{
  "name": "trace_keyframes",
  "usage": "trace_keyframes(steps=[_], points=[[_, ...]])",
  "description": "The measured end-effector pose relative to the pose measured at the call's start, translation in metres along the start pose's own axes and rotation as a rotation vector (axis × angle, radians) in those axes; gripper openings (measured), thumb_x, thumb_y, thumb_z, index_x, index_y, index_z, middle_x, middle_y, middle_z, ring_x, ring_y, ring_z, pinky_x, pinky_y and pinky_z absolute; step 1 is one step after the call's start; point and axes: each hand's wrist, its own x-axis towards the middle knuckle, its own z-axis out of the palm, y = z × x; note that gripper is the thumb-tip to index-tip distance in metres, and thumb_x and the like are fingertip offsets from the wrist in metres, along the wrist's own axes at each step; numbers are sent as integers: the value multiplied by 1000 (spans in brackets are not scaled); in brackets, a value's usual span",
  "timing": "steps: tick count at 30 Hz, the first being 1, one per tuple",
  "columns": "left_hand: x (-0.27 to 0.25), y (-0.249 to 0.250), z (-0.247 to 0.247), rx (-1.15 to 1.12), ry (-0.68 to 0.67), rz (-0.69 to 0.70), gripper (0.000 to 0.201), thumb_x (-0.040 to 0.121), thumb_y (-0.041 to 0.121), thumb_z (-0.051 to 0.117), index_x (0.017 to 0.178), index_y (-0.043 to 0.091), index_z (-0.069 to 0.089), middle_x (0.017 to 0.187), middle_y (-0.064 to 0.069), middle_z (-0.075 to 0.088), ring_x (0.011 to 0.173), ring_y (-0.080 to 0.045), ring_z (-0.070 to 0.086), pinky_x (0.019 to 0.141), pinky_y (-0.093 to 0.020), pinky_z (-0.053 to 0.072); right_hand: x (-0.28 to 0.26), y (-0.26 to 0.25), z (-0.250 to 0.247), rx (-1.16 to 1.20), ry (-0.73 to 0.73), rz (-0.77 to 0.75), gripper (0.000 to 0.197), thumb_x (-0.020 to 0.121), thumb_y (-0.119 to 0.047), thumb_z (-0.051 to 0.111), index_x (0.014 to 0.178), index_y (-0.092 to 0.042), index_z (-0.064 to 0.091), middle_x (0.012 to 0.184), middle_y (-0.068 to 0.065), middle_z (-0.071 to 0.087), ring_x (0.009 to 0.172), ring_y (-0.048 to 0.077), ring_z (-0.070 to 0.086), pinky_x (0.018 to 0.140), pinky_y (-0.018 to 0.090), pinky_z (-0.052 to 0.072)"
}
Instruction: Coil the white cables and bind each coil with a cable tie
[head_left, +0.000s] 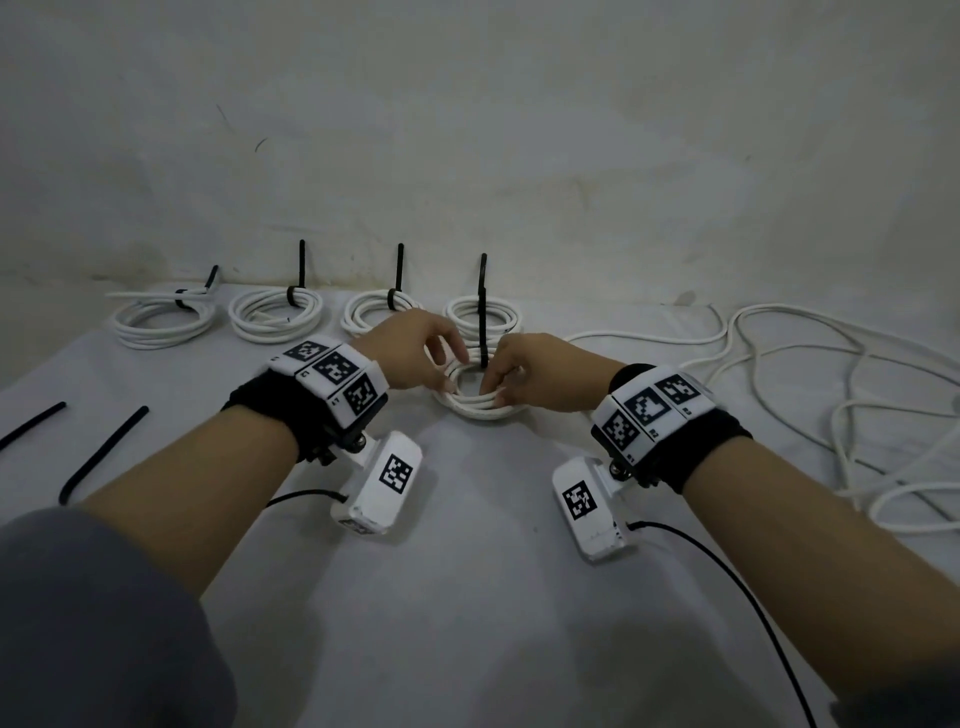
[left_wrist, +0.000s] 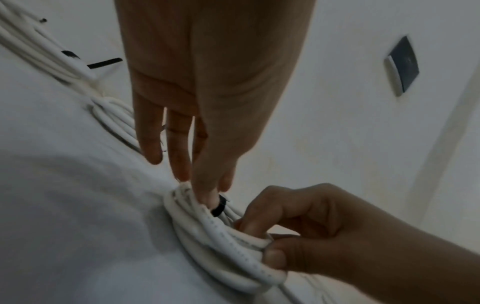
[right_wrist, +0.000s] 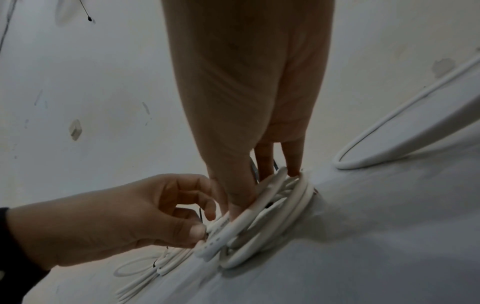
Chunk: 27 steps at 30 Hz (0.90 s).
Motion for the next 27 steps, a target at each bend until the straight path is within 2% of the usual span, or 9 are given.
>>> trace_keyframes(steps=[3, 5, 8, 9, 11, 14, 20, 23, 27], points=[[-2, -3, -2, 76, -61, 113, 21, 78, 10, 75, 96, 19, 74, 90, 5, 55, 81, -15, 61, 83, -31, 51, 0, 3, 0, 7, 4, 18, 18, 86, -12, 67, 102, -10, 73, 80, -14, 51, 87, 9, 50, 66, 3, 35], [-4, -5, -3, 76, -96, 136, 17, 81, 12, 73, 95, 22, 75, 89, 12, 49, 84, -17, 62, 84, -30, 52, -1, 3, -1, 23, 3, 23, 17, 85, -15, 68, 101, -12, 74, 80, -15, 51, 85, 8, 51, 68, 4, 36], [-4, -9, -4, 86, -135, 145, 19, 82, 17, 73, 100, 23, 74, 91, 12, 46, 84, -12, 60, 78, -18, 47, -3, 3, -2, 31, 11, 18, 19, 84, -21, 70, 101, -14, 74, 86, -8, 56, 86, 7, 52, 74, 15, 39], [-4, -10, -4, 96, -149, 146, 22, 82, 18, 73, 103, 24, 73, 91, 12, 46, 84, -12, 60, 77, -17, 47, -4, 4, -3, 18, 1, 29, 21, 84, -23, 71, 102, -15, 74, 92, -3, 57, 90, 10, 52, 78, 20, 39], [-4, -10, -5, 121, -168, 145, 25, 80, 18, 74, 105, 24, 73, 90, 12, 46, 86, -12, 61, 80, -20, 48, -4, 6, -2, -15, -26, 52, 24, 83, -23, 72, 105, -15, 73, 103, 3, 58, 98, 13, 53, 82, 22, 38], [-2, -6, -3, 192, -164, 172, 23, 79, 14, 75, 101, 20, 72, 88, 9, 47, 87, -16, 60, 82, -25, 48, -1, 7, 0, -67, -46, 54, 24, 82, -20, 73, 104, -13, 71, 104, 3, 58, 97, 14, 52, 78, 20, 37], [5, -4, -3, 275, -173, 215, 18, 76, 11, 77, 92, 16, 70, 85, 9, 48, 79, -16, 59, 70, -21, 44, 4, 5, 3, -118, -50, 75, 23, 80, -17, 74, 100, -10, 66, 95, -3, 55, 89, 11, 48, 65, 18, 30], [7, -4, -2, 320, -187, 250, 16, 77, 10, 75, 91, 14, 68, 91, 1, 48, 83, -21, 60, 75, -27, 48, 7, 6, 4, -142, -50, 80, 23, 80, -15, 72, 101, -9, 64, 96, -1, 56, 87, 12, 47, 63, 20, 29], [7, -9, -3, 269, -141, 220, 16, 79, 11, 75, 92, 16, 67, 92, 4, 46, 86, -22, 62, 81, -35, 50, 8, 9, 6, -123, -21, 66, 19, 81, -12, 70, 99, -9, 63, 102, 5, 64, 84, 13, 48, 60, 20, 33]])
